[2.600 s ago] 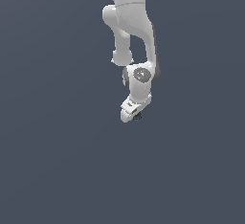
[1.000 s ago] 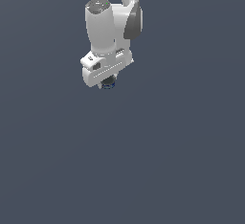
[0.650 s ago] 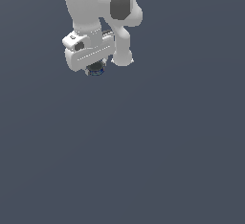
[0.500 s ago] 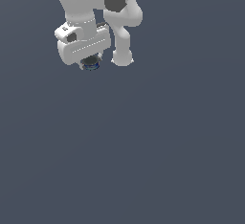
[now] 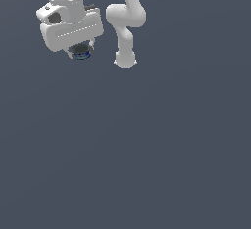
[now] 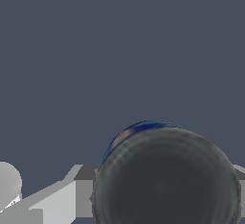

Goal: Pick up the object and move it to a goal position.

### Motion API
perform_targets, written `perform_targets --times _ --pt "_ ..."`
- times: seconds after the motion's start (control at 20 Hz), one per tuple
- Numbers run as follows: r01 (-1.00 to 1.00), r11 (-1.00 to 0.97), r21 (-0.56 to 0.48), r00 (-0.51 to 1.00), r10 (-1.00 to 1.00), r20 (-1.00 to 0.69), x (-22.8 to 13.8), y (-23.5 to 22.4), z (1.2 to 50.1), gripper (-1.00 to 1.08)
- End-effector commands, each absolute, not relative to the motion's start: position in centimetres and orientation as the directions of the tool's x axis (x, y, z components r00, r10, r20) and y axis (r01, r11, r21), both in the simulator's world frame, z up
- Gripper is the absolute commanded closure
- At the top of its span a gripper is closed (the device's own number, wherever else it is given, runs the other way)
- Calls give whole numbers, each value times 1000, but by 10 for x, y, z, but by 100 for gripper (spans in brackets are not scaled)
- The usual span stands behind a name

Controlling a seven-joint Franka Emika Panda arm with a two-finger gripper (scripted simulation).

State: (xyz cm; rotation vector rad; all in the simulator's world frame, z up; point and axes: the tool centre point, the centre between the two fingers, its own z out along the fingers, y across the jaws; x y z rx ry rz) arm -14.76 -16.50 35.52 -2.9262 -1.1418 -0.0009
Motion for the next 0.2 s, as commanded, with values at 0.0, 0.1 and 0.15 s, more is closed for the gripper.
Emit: perform_targets --times 0.0,0.1,0.15 --pt "678 -735 0 735 678 0 -148 -169 361 108" --pt "678 -735 0 735 678 0 -147 -170 362 108" --pt "678 -735 0 735 678 0 -147 -170 362 108"
